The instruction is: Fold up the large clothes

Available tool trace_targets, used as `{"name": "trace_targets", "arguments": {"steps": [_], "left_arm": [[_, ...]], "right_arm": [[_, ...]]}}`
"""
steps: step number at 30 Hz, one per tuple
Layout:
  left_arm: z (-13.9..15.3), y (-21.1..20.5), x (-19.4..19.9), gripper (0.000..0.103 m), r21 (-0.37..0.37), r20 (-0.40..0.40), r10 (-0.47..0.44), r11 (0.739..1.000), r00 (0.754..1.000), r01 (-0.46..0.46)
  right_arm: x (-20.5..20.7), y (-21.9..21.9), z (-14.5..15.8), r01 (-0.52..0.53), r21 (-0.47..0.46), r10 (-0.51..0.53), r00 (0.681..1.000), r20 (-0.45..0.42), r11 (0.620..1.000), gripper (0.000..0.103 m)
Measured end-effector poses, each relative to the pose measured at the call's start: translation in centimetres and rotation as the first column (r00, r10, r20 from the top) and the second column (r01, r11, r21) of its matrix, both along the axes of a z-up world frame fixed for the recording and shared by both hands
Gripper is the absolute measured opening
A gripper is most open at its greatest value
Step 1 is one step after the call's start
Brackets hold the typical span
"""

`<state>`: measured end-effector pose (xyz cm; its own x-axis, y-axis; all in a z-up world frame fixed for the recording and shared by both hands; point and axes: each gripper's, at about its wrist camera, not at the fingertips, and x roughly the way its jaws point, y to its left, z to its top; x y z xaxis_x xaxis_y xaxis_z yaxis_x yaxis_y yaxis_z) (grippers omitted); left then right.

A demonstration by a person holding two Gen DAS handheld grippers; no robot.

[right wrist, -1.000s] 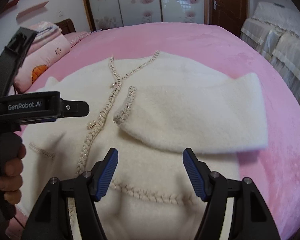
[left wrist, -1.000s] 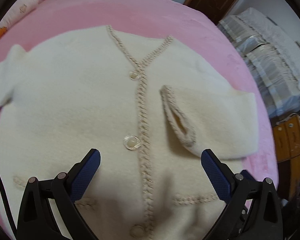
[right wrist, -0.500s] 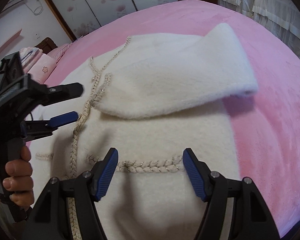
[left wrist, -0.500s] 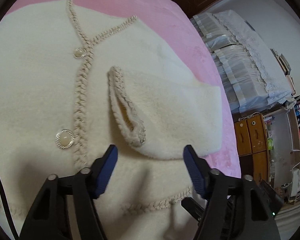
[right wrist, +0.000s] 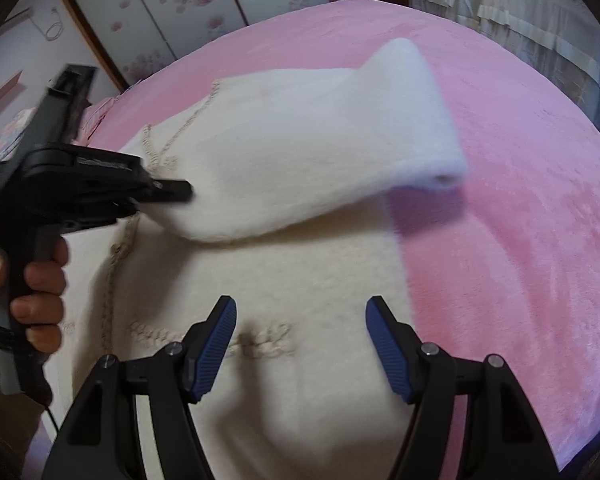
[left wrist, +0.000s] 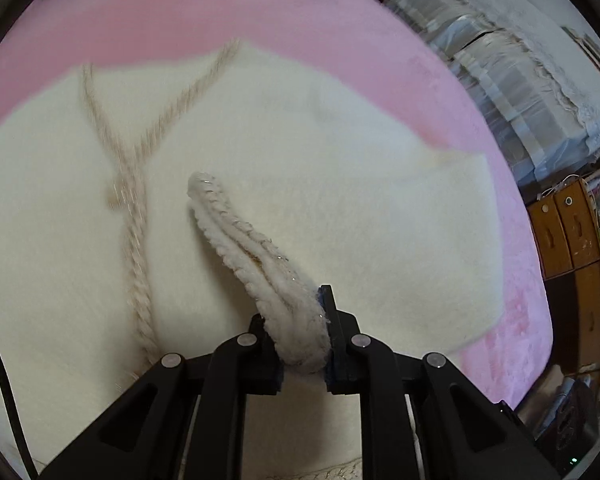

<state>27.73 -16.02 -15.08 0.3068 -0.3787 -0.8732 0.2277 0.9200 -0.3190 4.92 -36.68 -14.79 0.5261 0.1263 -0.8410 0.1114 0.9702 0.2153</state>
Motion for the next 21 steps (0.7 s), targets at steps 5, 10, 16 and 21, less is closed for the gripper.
{"name": "trace_targets", "arguments": {"steps": [5,10,16,21], "left_arm": [[8.0,1.6,1.8,0.012,-0.057,0.195,0.073,0.996,0.978,-0.063],[13.3,4.5,2.7,0.012,-0.044,0.317,0.14,0.99,0.938,-0.133],[12.3,11.7,2.1,0.012,-0.03,0.331,0.232,0.971,0.915,-0.236],[2.4,16.0,-1.4,0.012,0.072,0.171,0.259,0.959,0.951,-0.274]], "right_arm": [[1.5,-1.1,0.4,0.046,-0.035,-0.046,0.999,0.008,0.998,0.068],[5.3,-2.4,0.7,0.106,-0.054,-0.104,0.994,0.036,0.993,0.067],[10.7,-0.8,0.2,0.05,-0.13,-0.046,0.999,0.028,0.99,0.029],[10.8,2.3,-0.2,-0.014,-0.293,0.013,1.0,-0.006,0.956,0.031]]}}
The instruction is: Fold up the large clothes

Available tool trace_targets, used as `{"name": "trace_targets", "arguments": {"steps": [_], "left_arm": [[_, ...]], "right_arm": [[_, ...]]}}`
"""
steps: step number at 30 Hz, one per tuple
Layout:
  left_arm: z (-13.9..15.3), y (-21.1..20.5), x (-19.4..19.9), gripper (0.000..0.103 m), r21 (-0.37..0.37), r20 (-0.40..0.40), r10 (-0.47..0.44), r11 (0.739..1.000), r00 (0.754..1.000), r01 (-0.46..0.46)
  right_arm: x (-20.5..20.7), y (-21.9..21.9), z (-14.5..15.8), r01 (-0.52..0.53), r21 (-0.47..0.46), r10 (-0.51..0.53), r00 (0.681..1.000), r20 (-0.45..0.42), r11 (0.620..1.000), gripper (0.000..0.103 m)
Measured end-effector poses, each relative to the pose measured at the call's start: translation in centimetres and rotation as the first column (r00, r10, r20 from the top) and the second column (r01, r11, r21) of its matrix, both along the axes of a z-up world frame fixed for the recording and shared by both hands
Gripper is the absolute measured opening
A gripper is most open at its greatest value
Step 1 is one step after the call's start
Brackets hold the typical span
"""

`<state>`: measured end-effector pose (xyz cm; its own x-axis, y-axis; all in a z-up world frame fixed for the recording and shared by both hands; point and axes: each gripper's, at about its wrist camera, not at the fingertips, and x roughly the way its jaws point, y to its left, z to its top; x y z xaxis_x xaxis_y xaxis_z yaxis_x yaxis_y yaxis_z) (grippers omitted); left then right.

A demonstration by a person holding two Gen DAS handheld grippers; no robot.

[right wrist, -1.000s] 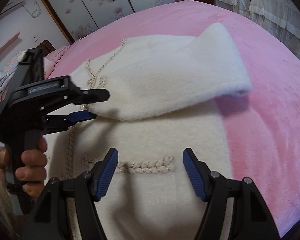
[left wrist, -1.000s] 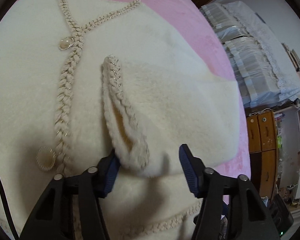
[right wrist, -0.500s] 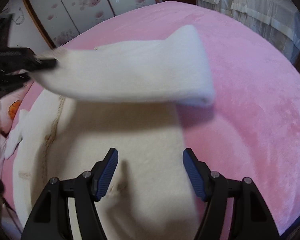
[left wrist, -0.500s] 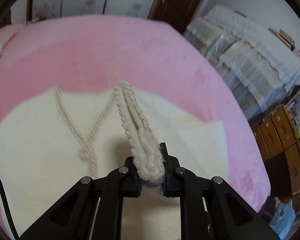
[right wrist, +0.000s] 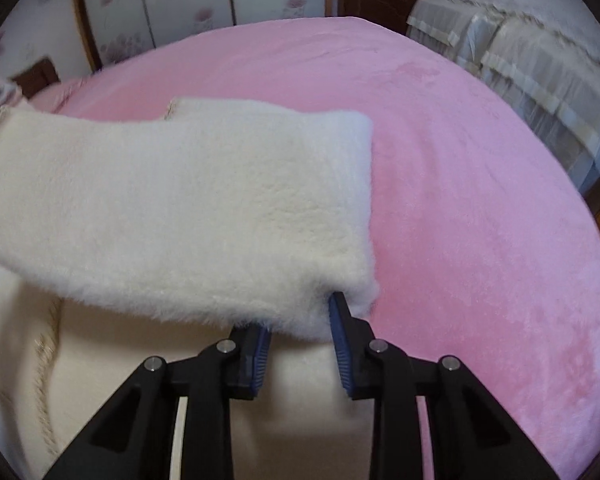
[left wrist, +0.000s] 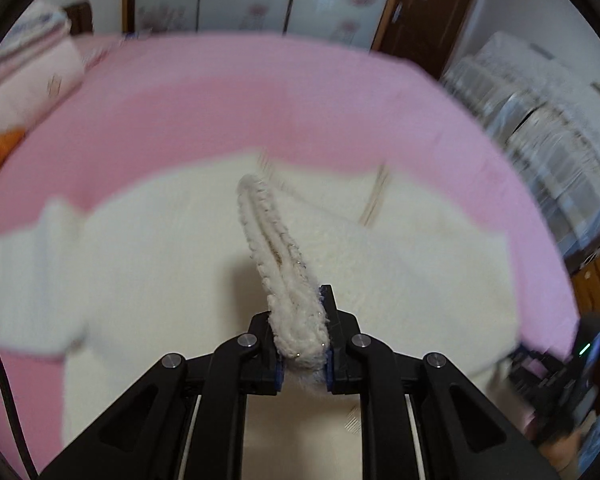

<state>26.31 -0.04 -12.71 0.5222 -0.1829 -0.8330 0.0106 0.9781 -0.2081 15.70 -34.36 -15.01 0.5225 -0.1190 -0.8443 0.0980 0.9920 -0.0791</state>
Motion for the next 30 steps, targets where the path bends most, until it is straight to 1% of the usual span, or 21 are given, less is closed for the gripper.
{"name": "trace_targets", "arguments": {"steps": [2,3,4,5,6,7,8,9,10,12,15,16,18,20,21,22,23,24,25,27,30], "left_arm": [[-5.1,0.3,-1.3,0.014,0.003,-0.137,-0.006,1.0,0.99,0.007],[-6.7,0.3,-1.9,0.018,0.002,-0.169,-0.019,1.0,0.985,0.02],[-7.3,0.4,-2.5,0.021,0.003,-0.166,-0.026,1.0,0.986,0.027],[-7.2,0.5,-3.0,0.025,0.006,-0.147,-0.029,1.0,0.989,0.031],[-6.9,0.5,-3.4,0.035,0.012,-0.138,-0.03,0.999,0.99,0.032],[-6.3,0.8,-3.4,0.049,0.015,-0.129,-0.033,0.999,0.991,0.035],[-5.5,1.1,-3.3,0.057,0.01,-0.109,-0.037,0.999,0.993,0.038],[-4.7,1.5,-3.1,0.068,0.005,-0.081,-0.041,0.999,0.996,0.041],[-3.9,2.0,-2.8,0.073,0.003,-0.055,-0.045,0.999,0.997,0.045],[-3.1,2.3,-2.0,0.074,0.0,-0.027,-0.05,0.999,0.998,0.05],[-3.4,3.4,0.5,0.074,-0.018,-0.044,-0.024,1.0,0.999,0.024],[-4.0,4.2,0.9,0.074,-0.018,-0.056,-0.014,1.0,0.998,0.013],[-5.3,5.4,2.5,0.074,-0.037,-0.109,0.0,0.999,0.994,-0.004],[-6.9,5.3,3.5,0.071,-0.087,-0.148,-0.018,0.996,0.989,0.005],[-7.4,5.0,3.6,0.062,-0.098,-0.155,-0.025,0.995,0.988,0.01],[-7.7,4.6,3.8,0.047,-0.102,-0.15,-0.038,0.994,0.988,0.023],[-7.7,4.2,4.0,0.04,-0.095,-0.147,-0.054,0.995,0.988,0.04],[-7.6,3.7,4.2,0.027,-0.086,-0.142,-0.063,0.995,0.988,0.051],[-7.4,3.2,4.3,0.012,-0.081,-0.131,-0.077,0.994,0.988,0.067],[-6.8,2.6,4.7,0.012,-0.062,-0.116,-0.089,0.995,0.989,0.083],[-5.4,1.6,5.0,0.011,-0.003,-0.08,-0.097,0.995,0.992,0.097]], "right_arm": [[-0.6,0.5,-0.5,-0.024,-0.05,0.022,0.999,-0.028,0.998,0.037],[-1.0,0.4,-0.8,-0.031,-0.063,0.028,0.999,-0.044,0.998,0.046],[-1.2,0.3,-1.1,-0.035,-0.073,0.03,0.998,-0.061,0.997,0.051],[-1.6,0.1,-1.1,-0.039,-0.077,0.034,0.997,-0.069,0.996,0.054],[-2.0,-0.1,-0.8,-0.044,-0.068,0.039,0.997,-0.074,0.997,0.057],[-2.0,-0.4,-0.6,-0.052,-0.054,0.047,0.996,-0.078,0.997,0.058],[-2.4,-0.7,-0.1,-0.062,-0.028,0.059,0.995,-0.084,0.998,0.058],[-2.6,-0.9,0.5,-0.068,-0.004,0.068,0.994,-0.085,0.998,0.058],[-3.1,-1.1,1.2,-0.078,0.022,0.079,0.994,-0.08,0.997,0.058],[-3.8,-1.7,2.6,-0.096,0.078,0.1,0.993,-0.056,0.992,0.059],[-3.8,-2.6,4.5,-0.113,0.162,0.115,0.993,-0.003,0.98,0.067],[-3.7,-2.7,4.9,-0.116,0.183,0.115,0.993,0.015,0.976,0.067],[-3.0,-2.8,5.5,-0.117,0.218,0.111,0.993,0.038,0.969,0.067],[-1.7,-3.0,5.7,-0.1,0.226,0.092,0.995,0.046,0.969,0.067],[-0.9,-3.1,5.6,-0.096,0.228,0.087,0.995,0.046,0.969,0.067],[0.1,-3.3,5.5,-0.089,0.226,0.08,0.996,0.046,0.97,0.067],[0.9,-3.4,5.3,-0.083,0.222,0.074,0.996,0.046,0.972,0.067],[2.0,-3.6,5.1,-0.075,0.217,0.067,0.997,0.046,0.973,0.067],[2.9,-3.8,4.8,-0.064,0.208,0.055,0.997,0.046,0.976,0.067],[5.5,-4.4,4.1,-0.039,0.192,0.032,0.999,0.04,0.981,0.067],[9.4,-5.4,2.5,0.006,0.183,-0.008,1.0,0.013,0.983,0.067]]}}
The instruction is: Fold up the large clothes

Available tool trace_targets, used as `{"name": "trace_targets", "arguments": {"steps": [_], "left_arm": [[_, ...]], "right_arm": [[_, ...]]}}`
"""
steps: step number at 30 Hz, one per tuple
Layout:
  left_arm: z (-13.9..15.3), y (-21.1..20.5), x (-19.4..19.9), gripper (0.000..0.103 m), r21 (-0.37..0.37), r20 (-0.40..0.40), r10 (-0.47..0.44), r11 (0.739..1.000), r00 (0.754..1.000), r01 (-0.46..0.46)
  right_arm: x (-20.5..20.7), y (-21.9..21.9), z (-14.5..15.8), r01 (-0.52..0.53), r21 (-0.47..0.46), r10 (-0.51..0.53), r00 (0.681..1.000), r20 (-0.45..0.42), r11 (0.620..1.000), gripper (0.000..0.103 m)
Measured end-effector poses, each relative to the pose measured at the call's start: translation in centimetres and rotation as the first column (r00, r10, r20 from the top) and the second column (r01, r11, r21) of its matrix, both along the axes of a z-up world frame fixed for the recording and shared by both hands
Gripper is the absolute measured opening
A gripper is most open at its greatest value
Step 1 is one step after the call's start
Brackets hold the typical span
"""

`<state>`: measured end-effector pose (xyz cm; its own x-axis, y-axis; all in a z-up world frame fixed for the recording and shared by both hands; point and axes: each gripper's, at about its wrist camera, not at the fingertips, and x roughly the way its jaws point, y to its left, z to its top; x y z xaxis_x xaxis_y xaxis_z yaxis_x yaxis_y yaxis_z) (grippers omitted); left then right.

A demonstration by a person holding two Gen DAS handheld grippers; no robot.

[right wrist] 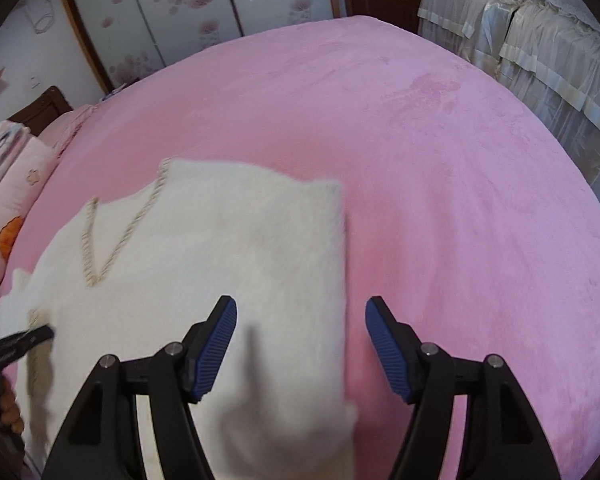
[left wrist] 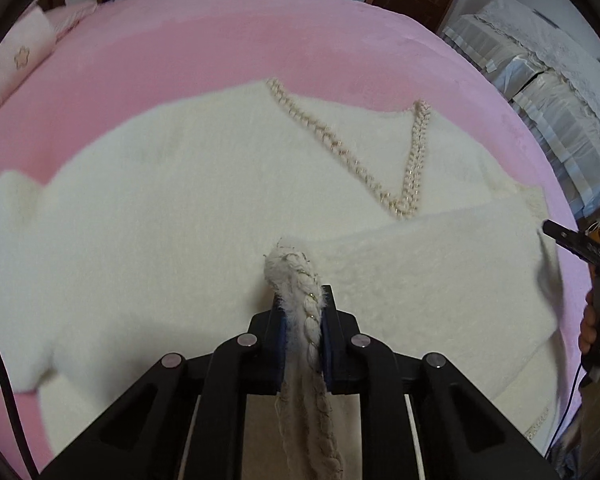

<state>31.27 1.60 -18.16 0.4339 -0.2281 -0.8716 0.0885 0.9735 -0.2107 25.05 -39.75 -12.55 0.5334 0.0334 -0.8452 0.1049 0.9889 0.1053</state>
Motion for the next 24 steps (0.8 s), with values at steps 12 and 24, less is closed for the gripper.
{"name": "trace_targets", "arguments": {"steps": [12,24], "left_arm": [[-1.6,-1.9,6.6,0.02,0.138,0.005,0.01,0.99,1.0,-0.011],[5.2,-0.6,-0.6,0.049,0.072,0.106,-0.034,0.997,0.994,0.026]], "right_arm": [[4.0,-2.6,-4.3,0.123,0.026,-0.123,0.992,-0.002,0.992,0.023],[-3.5,3.9,2.0,-0.02,-0.088,0.033,0.988,0.151,0.996,0.04]]}}
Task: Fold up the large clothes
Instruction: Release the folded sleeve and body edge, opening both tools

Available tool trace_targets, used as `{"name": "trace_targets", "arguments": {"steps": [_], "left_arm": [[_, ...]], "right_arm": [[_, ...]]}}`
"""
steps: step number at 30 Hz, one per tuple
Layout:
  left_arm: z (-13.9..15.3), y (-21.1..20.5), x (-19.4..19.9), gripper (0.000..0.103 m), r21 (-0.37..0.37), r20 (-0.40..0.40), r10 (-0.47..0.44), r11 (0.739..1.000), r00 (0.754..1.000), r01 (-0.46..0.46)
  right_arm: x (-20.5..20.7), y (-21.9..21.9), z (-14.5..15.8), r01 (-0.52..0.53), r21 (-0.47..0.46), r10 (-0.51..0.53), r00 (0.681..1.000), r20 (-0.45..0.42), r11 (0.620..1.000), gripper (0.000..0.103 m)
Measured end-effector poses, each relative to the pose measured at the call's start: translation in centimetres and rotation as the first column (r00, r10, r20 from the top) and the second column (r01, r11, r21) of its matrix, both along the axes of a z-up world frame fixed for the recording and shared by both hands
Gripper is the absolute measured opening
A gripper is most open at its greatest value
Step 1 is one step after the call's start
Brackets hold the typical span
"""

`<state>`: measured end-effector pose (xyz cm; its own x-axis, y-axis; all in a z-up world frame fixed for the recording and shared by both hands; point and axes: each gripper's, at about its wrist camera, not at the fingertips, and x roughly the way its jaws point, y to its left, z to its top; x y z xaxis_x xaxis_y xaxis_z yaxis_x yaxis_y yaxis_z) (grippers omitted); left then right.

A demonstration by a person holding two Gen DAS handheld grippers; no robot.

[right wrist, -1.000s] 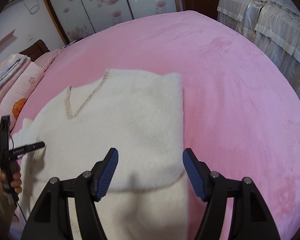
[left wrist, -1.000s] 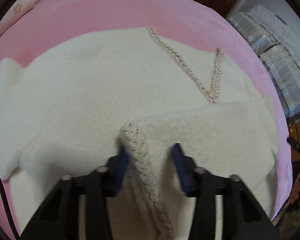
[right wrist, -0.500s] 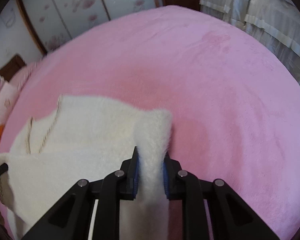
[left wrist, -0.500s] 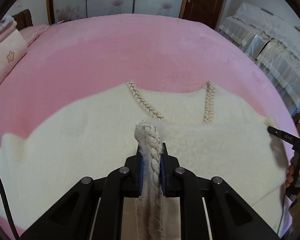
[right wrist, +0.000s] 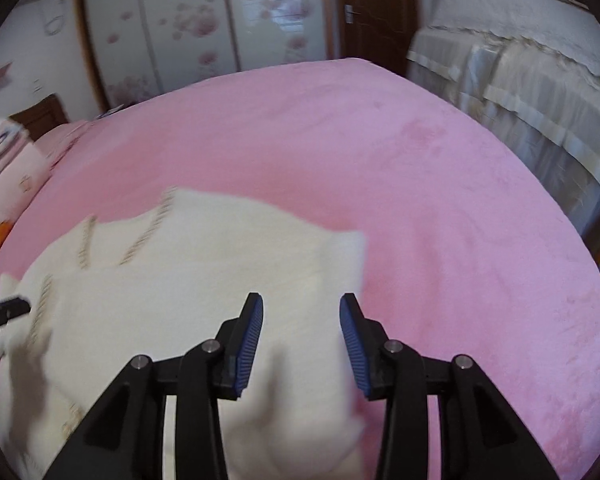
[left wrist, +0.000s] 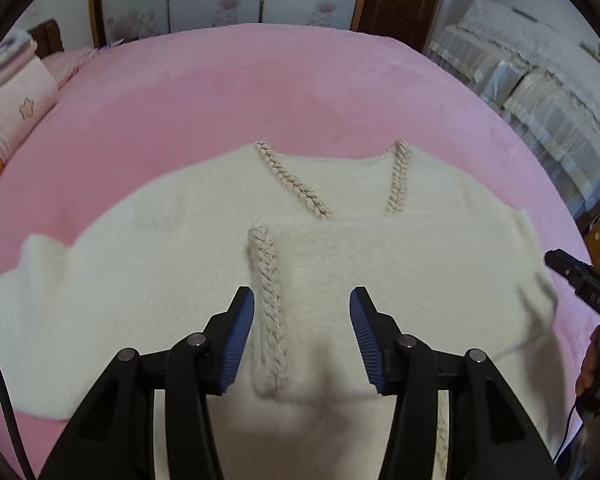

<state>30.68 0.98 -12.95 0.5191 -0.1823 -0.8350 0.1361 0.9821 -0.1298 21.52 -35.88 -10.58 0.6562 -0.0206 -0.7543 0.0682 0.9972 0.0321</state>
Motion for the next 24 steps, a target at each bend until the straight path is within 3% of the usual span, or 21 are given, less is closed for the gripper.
{"name": "trace_targets", "arguments": {"steps": [5,8,11,14,15,19,20,21,24], "left_arm": [[0.0,-2.3,-1.3,0.049,0.024,0.007,0.049,0.999,0.999,-0.049],[-2.5,-4.0,-1.3,0.049,-0.006,-0.055,0.057,0.998,0.997,-0.057],[-5.1,-4.5,-1.1,0.049,0.015,-0.101,0.074,0.997,0.992,-0.073],[-6.1,-3.8,-1.1,0.049,0.004,-0.104,0.079,0.997,0.991,-0.079],[-6.1,-3.3,-1.1,0.049,-0.009,-0.103,0.08,0.997,0.991,-0.082],[-6.2,-2.2,-1.1,0.049,-0.061,-0.122,0.079,0.994,0.989,-0.087],[-6.3,-2.3,-1.1,0.049,-0.062,-0.123,0.077,0.994,0.989,-0.085],[-6.4,-2.3,-1.1,0.049,-0.059,-0.12,0.076,0.995,0.99,-0.083],[-6.3,-2.5,-1.4,0.049,-0.048,-0.118,0.081,0.995,0.99,-0.087]], "right_arm": [[-1.3,7.3,-1.0,-0.168,0.104,0.176,0.982,-0.074,0.98,0.04],[-1.4,10.8,-2.7,-0.228,0.167,0.248,0.962,-0.111,0.959,0.04],[-0.8,12.5,-4.9,-0.241,0.14,0.262,0.952,-0.159,0.96,0.04],[-1.3,10.9,-6.1,-0.215,0.124,0.234,0.959,-0.16,0.969,0.033],[-1.3,10.1,-6.1,-0.201,0.11,0.216,0.963,-0.159,0.974,0.025],[-2.0,4.2,-5.9,-0.053,-0.046,0.046,0.989,-0.143,0.998,0.019],[-2.1,2.5,-5.9,-0.01,-0.05,0.003,0.99,-0.139,0.999,0.013],[-2.2,0.9,-5.9,0.014,-0.02,-0.017,0.99,-0.14,1.0,0.0],[-2.4,-2.1,-5.4,0.082,0.067,-0.072,0.987,-0.143,0.994,0.0]]}}
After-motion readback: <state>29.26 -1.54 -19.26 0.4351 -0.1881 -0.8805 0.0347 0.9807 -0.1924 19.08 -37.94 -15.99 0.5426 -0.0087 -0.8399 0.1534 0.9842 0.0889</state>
